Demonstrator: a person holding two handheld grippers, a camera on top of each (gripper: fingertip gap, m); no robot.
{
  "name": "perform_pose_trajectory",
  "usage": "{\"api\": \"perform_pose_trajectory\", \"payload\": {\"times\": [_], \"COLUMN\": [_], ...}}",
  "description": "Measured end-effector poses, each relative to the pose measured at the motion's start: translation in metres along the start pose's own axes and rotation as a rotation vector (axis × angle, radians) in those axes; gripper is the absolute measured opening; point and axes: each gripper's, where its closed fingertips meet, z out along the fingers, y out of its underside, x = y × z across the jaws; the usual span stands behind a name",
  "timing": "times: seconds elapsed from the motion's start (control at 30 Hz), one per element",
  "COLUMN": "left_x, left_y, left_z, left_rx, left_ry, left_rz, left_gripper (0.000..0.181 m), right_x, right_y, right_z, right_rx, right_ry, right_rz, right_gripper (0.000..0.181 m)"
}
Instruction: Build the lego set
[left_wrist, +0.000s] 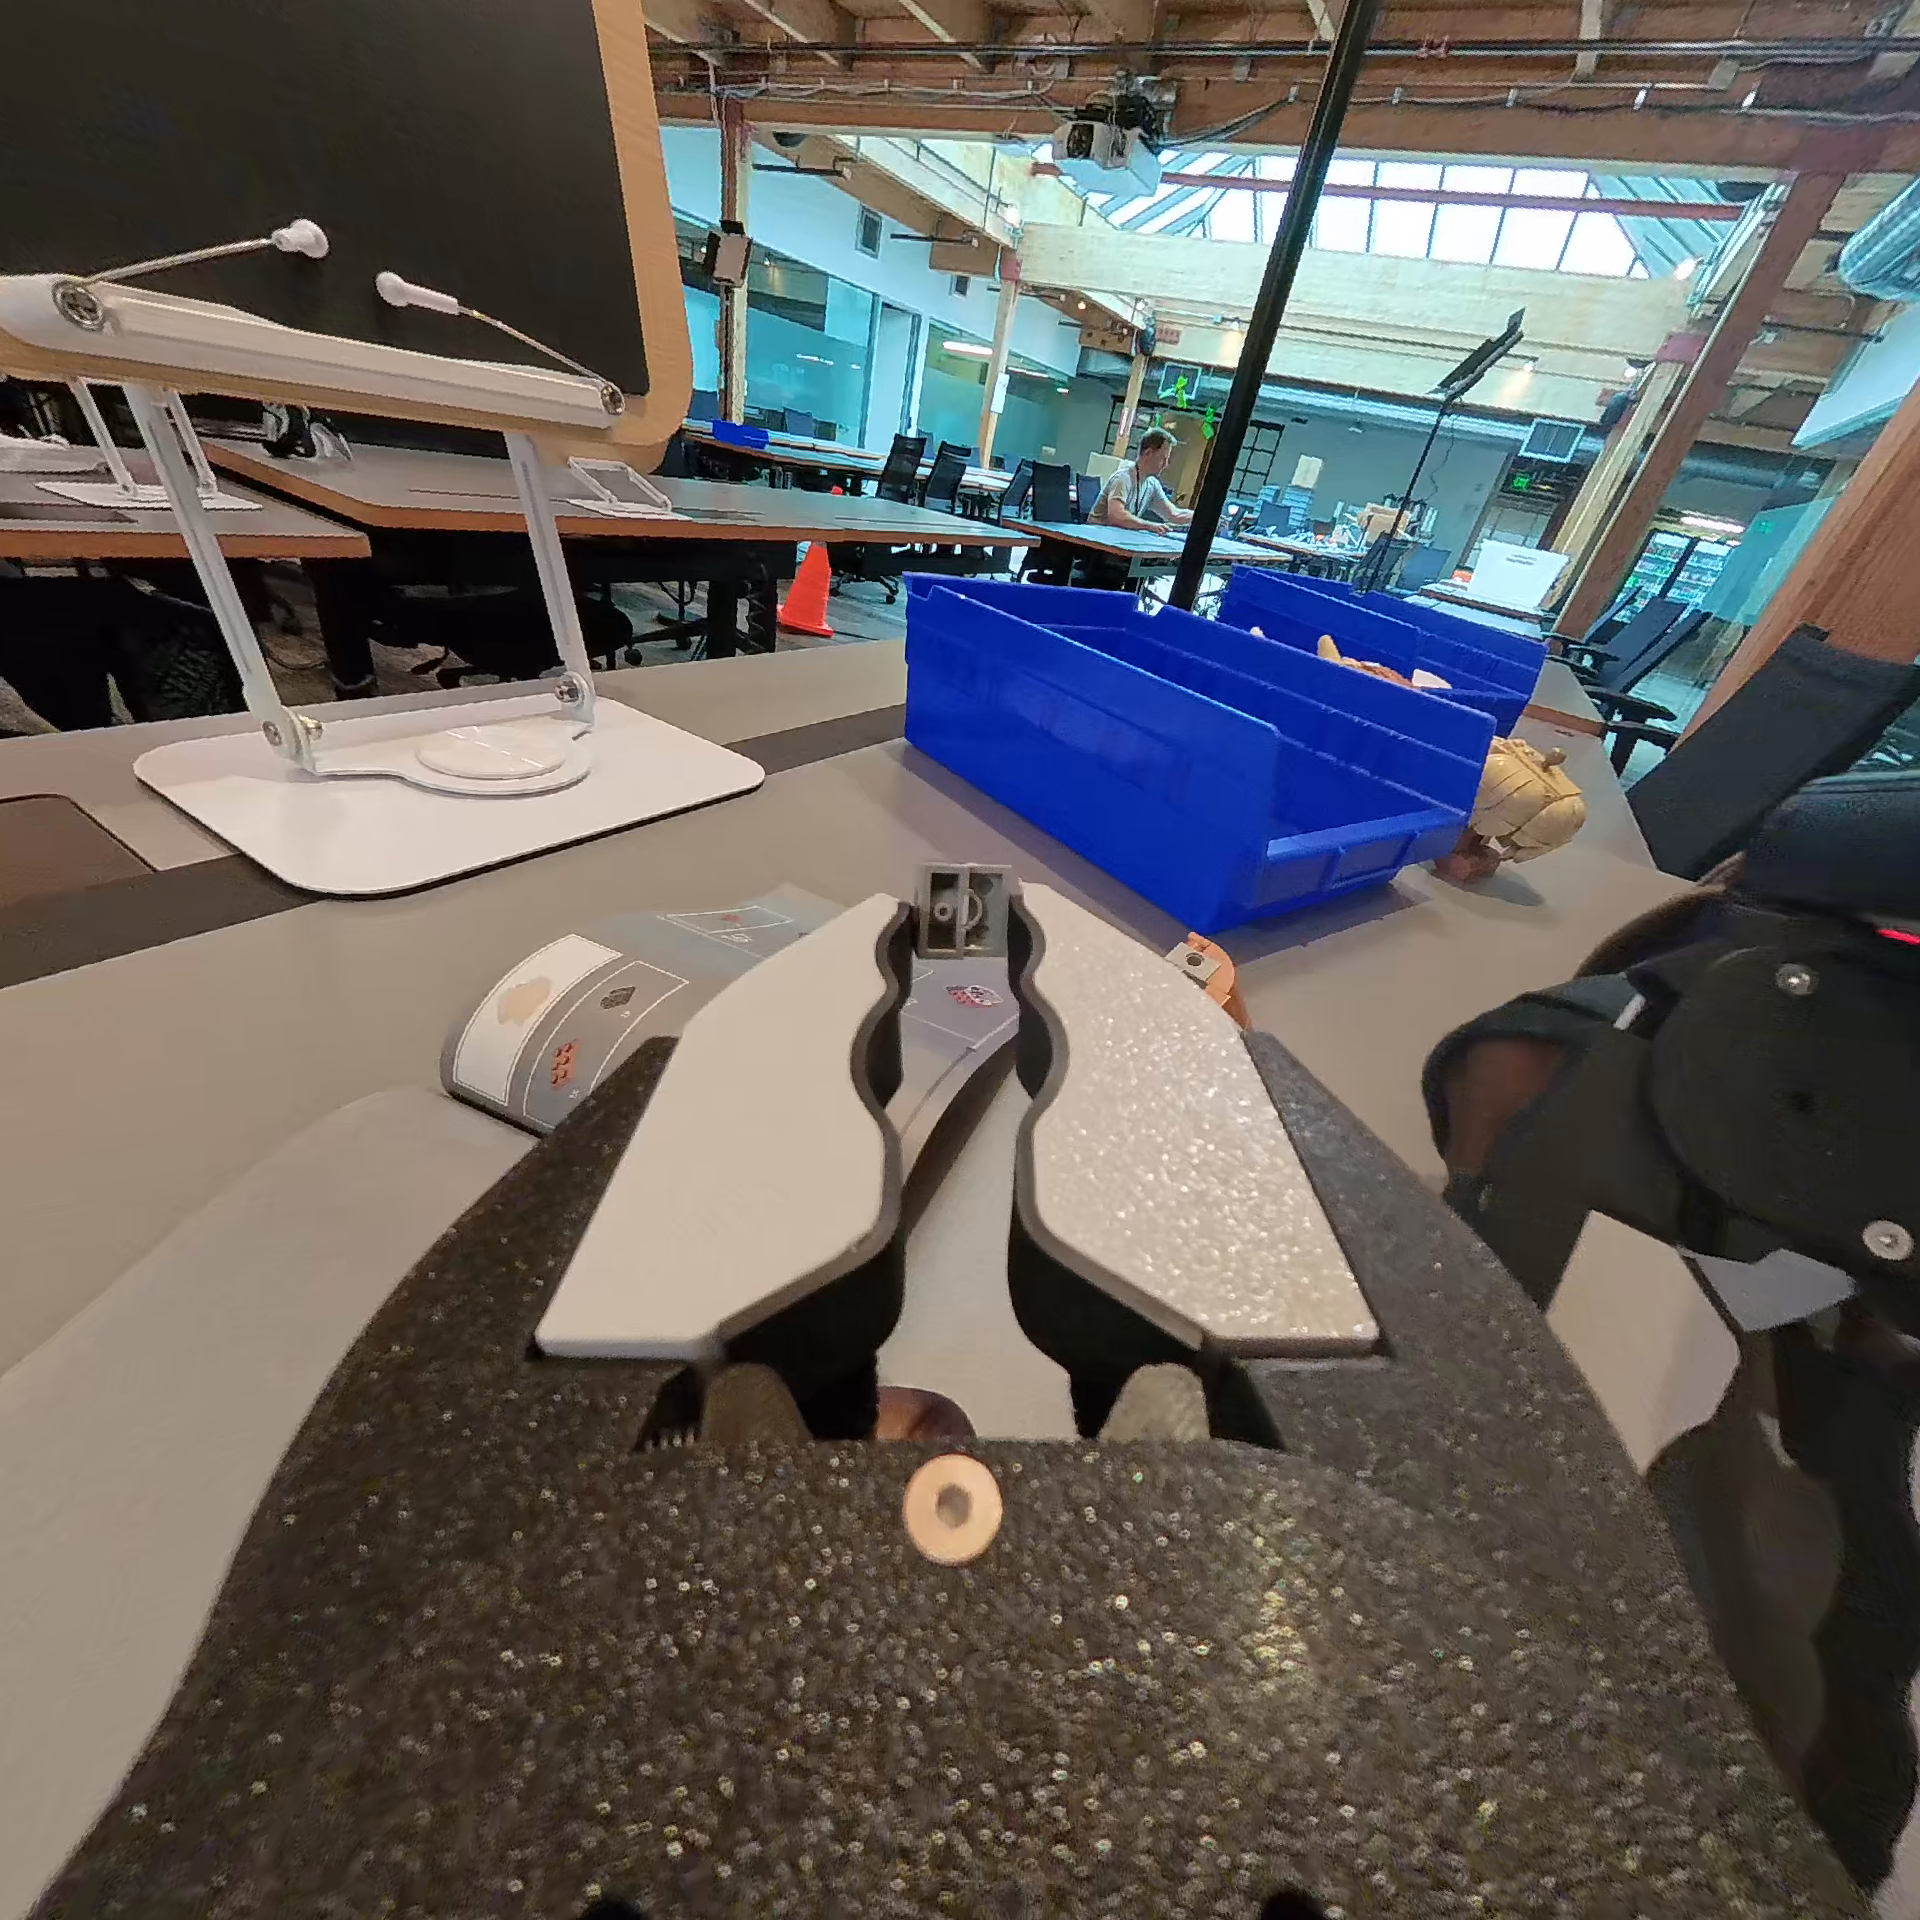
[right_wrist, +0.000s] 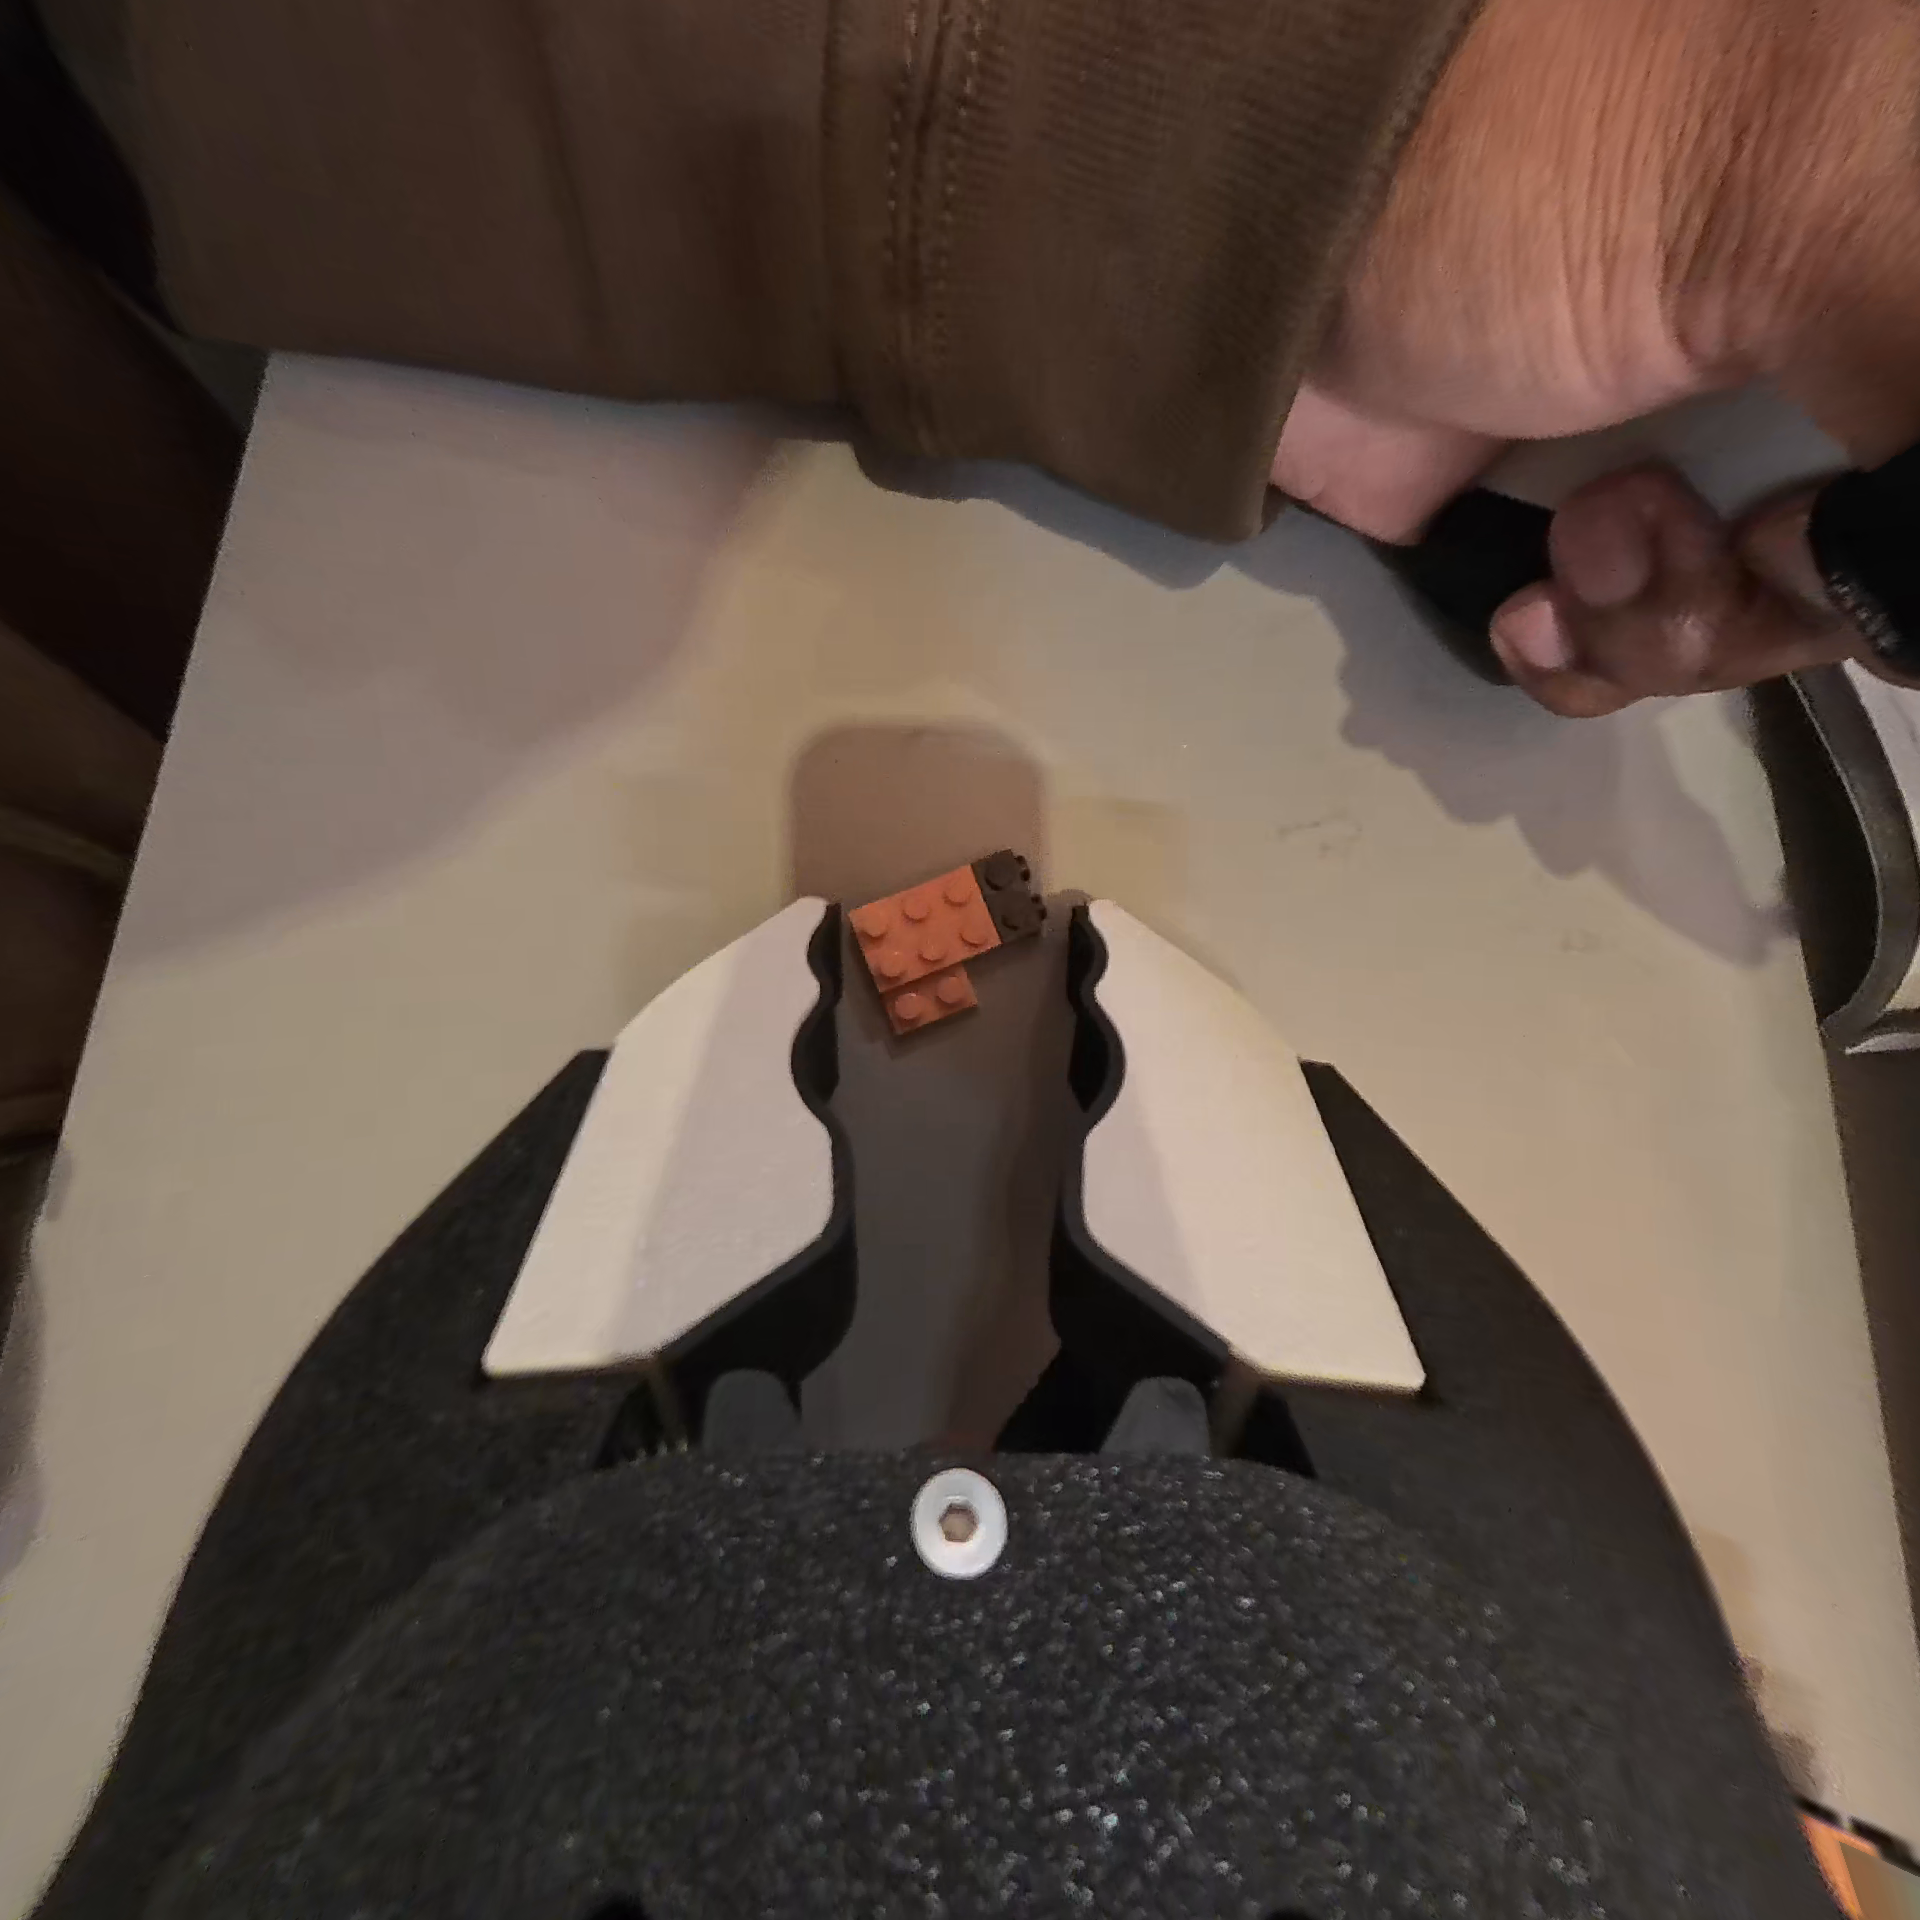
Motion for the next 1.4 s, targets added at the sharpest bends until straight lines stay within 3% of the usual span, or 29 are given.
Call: {"api": "perform_pose_trajectory", "payload": {"times": [0.2,0.37,0.43,0.67,0.73,0.97,1.07,1.23,1.4], "left_x": [0.001,0.003,0.003,0.004,0.006,0.029,0.044,0.053,0.075], "left_y": [0.0,0.0,0.0,-0.005,-0.008,-0.028,-0.039,-0.046,-0.034], "left_z": [0.0,0.0,0.0,-0.002,-0.003,-0.013,-0.02,-0.02,-0.01], "left_rx": [-0.002,-0.001,0.0,0.035,0.06,0.198,0.265,0.312,0.176], "left_ry": [0.01,0.018,0.019,0.044,0.075,0.318,0.514,0.703,0.749], "left_rz": [-0.008,-0.005,-0.006,-0.037,-0.079,-0.256,-0.488,-0.849,-0.881], "left_gripper": [0.017,0.017,0.017,0.017,0.017,0.017,0.017,0.017,0.017], "right_x": [0.003,-0.004,0.003,0.04,0.045,0.064,0.081,0.094,0.086], "right_y": [0.0,0.002,-0.002,0.002,0.003,-0.023,-0.023,-0.021,-0.028], "right_z": [-0.009,0.003,0.007,0.0,-0.003,-0.064,-0.098,-0.132,-0.141], "right_rx": [0.025,-0.04,-0.036,0.041,0.065,0.358,0.489,0.542,0.485], "right_ry": [-0.104,-0.141,-0.082,0.174,0.244,0.405,0.541,0.723,0.847], "right_rz": [-0.059,-0.131,-0.11,0.288,0.31,0.248,0.177,-0.013,-0.272], "right_gripper": [0.048,0.046,0.036,0.035,0.036,0.044,0.043,0.042,0.039]}}
